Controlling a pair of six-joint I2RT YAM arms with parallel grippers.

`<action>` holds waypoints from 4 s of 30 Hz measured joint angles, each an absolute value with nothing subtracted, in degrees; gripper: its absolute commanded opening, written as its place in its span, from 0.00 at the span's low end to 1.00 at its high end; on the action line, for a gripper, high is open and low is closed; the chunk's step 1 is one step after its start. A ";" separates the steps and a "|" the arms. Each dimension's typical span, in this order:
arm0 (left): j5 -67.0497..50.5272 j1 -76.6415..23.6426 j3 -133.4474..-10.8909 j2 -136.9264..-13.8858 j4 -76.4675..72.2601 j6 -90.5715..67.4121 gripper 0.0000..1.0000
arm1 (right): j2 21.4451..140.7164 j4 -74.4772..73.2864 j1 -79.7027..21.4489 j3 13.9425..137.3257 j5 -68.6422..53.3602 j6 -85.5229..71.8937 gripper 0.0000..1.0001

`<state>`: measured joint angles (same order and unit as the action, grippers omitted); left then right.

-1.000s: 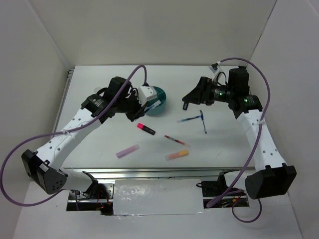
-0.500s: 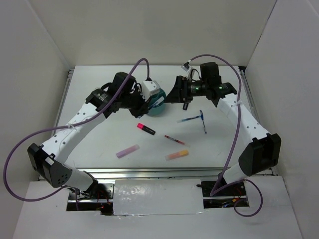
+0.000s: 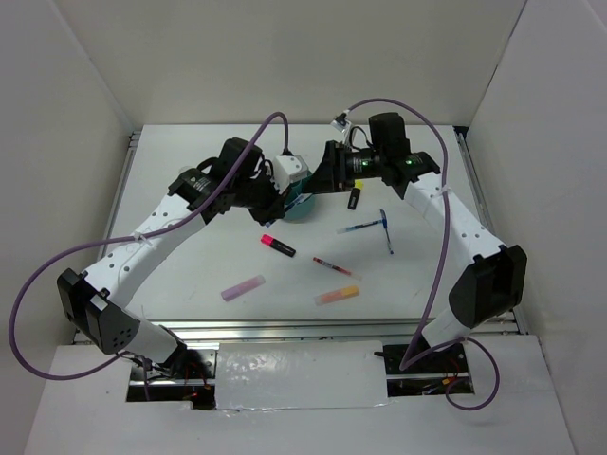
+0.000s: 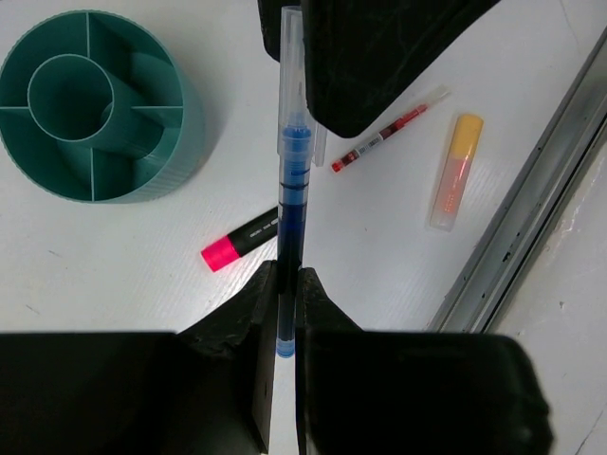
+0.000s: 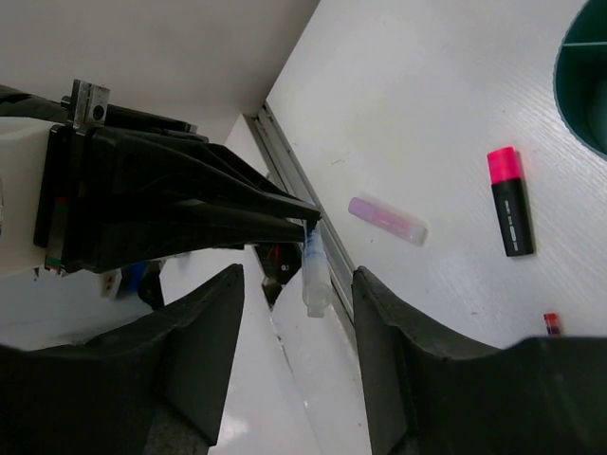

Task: Sort the stationery into containers
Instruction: Pass the stationery from the left arm to the right, then place the stationery into the container, then grab a piece of stationery with the right arm

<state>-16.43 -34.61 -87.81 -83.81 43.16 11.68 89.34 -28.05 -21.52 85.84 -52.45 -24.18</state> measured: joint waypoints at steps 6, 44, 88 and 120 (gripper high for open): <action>-16.64 -34.61 -87.81 -83.83 42.41 11.57 0.00 | 90.74 -27.75 -22.11 86.28 -53.63 -24.47 0.33; -18.76 -11.68 -73.41 -76.93 35.40 7.51 0.99 | 118.67 -48.71 -31.27 123.33 -4.99 13.13 0.00; -25.89 -13.32 -66.94 -79.13 24.53 6.22 0.82 | 119.02 -46.35 -34.72 122.91 -8.29 12.38 0.52; -29.23 -19.18 -62.11 -75.16 17.80 6.11 0.88 | 92.82 -40.86 -33.87 62.54 -6.26 16.32 0.36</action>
<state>-29.23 -19.18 -62.11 -75.16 17.80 6.11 92.82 -40.86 -33.87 62.54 -6.26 16.32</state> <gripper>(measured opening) 0.881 0.361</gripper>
